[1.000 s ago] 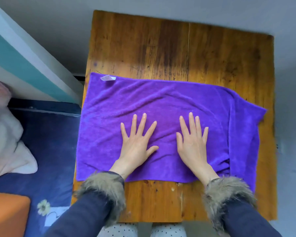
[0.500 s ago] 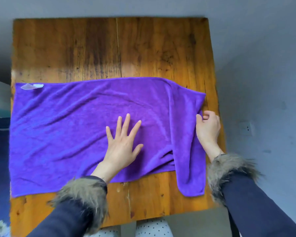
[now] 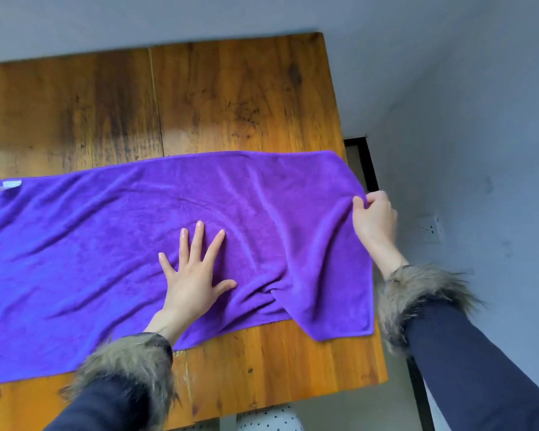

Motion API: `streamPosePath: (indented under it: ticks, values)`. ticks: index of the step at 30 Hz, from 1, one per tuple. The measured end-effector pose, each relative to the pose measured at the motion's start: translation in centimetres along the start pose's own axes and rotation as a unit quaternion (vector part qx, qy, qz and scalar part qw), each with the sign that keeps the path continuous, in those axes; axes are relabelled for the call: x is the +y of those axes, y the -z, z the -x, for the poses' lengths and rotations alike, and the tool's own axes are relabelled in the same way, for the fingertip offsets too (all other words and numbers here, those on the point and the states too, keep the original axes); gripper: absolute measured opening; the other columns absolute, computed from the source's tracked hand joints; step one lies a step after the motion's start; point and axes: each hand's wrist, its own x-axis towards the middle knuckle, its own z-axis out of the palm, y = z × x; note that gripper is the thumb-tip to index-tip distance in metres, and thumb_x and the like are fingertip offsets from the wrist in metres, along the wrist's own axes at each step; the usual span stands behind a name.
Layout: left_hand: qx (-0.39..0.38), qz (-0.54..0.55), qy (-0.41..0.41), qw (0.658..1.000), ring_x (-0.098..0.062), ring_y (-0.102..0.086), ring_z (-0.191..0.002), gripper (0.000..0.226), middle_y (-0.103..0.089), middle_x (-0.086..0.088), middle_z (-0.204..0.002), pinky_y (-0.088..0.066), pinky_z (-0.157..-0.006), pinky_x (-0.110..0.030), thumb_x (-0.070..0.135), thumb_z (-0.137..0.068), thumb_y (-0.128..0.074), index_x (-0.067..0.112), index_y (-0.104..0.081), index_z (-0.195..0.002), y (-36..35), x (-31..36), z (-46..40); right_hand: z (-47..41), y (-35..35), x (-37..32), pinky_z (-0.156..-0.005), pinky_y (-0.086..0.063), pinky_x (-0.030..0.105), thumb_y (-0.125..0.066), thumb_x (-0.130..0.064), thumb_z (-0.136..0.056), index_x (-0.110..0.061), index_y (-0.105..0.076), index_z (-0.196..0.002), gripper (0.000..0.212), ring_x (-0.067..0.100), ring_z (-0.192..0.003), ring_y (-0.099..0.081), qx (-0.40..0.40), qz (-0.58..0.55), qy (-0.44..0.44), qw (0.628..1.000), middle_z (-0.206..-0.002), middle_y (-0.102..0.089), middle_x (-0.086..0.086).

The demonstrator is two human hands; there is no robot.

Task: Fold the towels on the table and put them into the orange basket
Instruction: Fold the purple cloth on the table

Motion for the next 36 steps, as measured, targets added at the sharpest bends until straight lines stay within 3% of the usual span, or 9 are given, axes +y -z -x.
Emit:
streamPosePath:
  ticks: [7, 10, 13, 16, 19, 27, 30, 33, 36]
  values:
    - [0.079, 0.101, 0.024, 0.991, -0.030, 0.000, -0.144, 0.060, -0.011, -0.008, -0.156, -0.010, -0.109, -0.062, 0.023, -0.086, -0.061, 0.020, -0.036, -0.140, 0.0, 2.0, 0.2, 1.7, 1.0, -2.7, -0.081, -0.035, 0.025, -0.057, -0.015, -0.089, -0.005, -0.058, -0.103, 0.017, 0.027, -0.097, -0.057, -0.011, -0.075, 0.106, 0.991, -0.102, -0.064, 0.009]
    - [0.174, 0.170, 0.020, 0.970, -0.037, -0.034, -0.132, 0.036, -0.047, -0.014, -0.136, -0.028, -0.105, -0.050, 0.017, -0.086, -0.057, 0.009, -0.057, -0.121, -0.5, 2.9, 0.4, 5.0, -0.2, -5.6, -0.079, -0.039, 0.015, -0.061, -0.011, -0.086, -0.007, -0.065, -0.105, 0.020, 0.014, -0.086, -0.060, -0.181, -0.102, 0.225, 0.952, -0.104, -0.067, 0.004]
    - [0.192, 0.245, 0.042, 0.949, -0.031, -0.049, -0.108, 0.022, -0.059, -0.011, -0.112, -0.032, -0.094, -0.028, 0.013, -0.088, -0.056, 0.009, -0.063, -0.108, -0.6, 3.8, 0.7, 6.1, -1.5, -6.6, -0.083, -0.050, 0.026, -0.058, -0.010, -0.089, -0.008, -0.070, -0.096, 0.014, 0.012, -0.077, -0.065, -0.278, -0.111, 0.254, 0.920, -0.088, -0.069, 0.001]
    - [0.145, 0.336, 0.104, 0.925, -0.025, -0.056, -0.096, 0.017, -0.064, -0.006, -0.100, -0.038, -0.084, -0.026, 0.014, -0.091, -0.054, 0.012, -0.065, -0.102, -0.3, 5.0, 1.1, 4.0, -1.9, -6.0, -0.082, -0.051, 0.035, -0.055, -0.007, -0.089, -0.007, -0.067, -0.096, 0.014, 0.023, -0.078, -0.066, -0.179, -0.133, 0.194, 0.955, -0.086, -0.068, 0.008]
    - [0.086, 0.419, 0.156, 0.890, -0.019, -0.063, -0.092, 0.017, -0.070, -0.002, -0.093, -0.047, -0.085, -0.031, 0.024, -0.091, -0.053, 0.014, -0.067, -0.096, -0.5, 6.5, 1.1, 2.2, -1.8, -5.3, -0.077, -0.039, 0.020, -0.056, -0.009, -0.088, -0.006, -0.064, -0.102, 0.016, 0.020, -0.080, -0.058, -0.121, -0.050, 0.198, 0.971, -0.090, -0.064, 0.008]
    - [-0.058, 0.557, 0.265, 0.785, -0.014, -0.063, -0.065, 0.030, -0.066, 0.000, -0.064, -0.055, -0.079, -0.031, 0.037, -0.080, -0.068, 0.011, -0.063, -0.066, -0.5, 10.8, -0.4, 1.4, -5.6, -9.2, -0.082, -0.035, 0.023, -0.060, -0.034, -0.088, -0.005, -0.061, -0.107, 0.034, 0.022, -0.102, -0.056, -0.188, 0.018, 0.196, 0.962, -0.100, -0.066, 0.009]
    - [-0.053, 0.621, 0.282, 0.729, -0.018, -0.063, -0.066, 0.027, -0.065, -0.004, -0.063, -0.054, -0.075, -0.030, 0.026, -0.081, -0.069, 0.014, -0.055, -0.060, -0.1, 10.8, -1.3, 1.1, -6.8, -10.6, -0.077, -0.034, 0.026, -0.061, -0.029, -0.088, 0.001, -0.066, -0.089, 0.030, 0.030, -0.098, -0.059, -0.183, 0.019, 0.169, 0.968, -0.092, -0.069, 0.016]
    - [-0.049, 0.683, 0.243, 0.687, -0.017, -0.059, -0.066, 0.031, -0.059, -0.008, -0.072, -0.049, -0.064, -0.023, 0.019, -0.088, -0.060, 0.017, -0.043, -0.063, 1.0, 9.8, -0.6, 1.4, -6.9, -11.3, -0.083, -0.046, 0.030, -0.062, -0.021, -0.085, -0.016, -0.060, -0.061, 0.024, 0.029, -0.092, -0.065, -0.188, -0.052, 0.105, 0.975, -0.076, -0.064, 0.007]
    - [-0.037, 0.722, 0.214, 0.657, -0.010, -0.052, -0.056, 0.026, -0.050, -0.008, -0.066, -0.050, -0.059, -0.019, 0.018, -0.096, -0.049, 0.014, -0.044, -0.071, 1.7, 7.5, 1.0, 2.2, -6.3, -11.7, -0.082, -0.050, 0.031, -0.064, -0.019, -0.083, -0.025, -0.056, -0.061, 0.025, 0.021, -0.085, -0.066, -0.178, -0.104, 0.099, 0.973, -0.070, -0.062, -0.003]
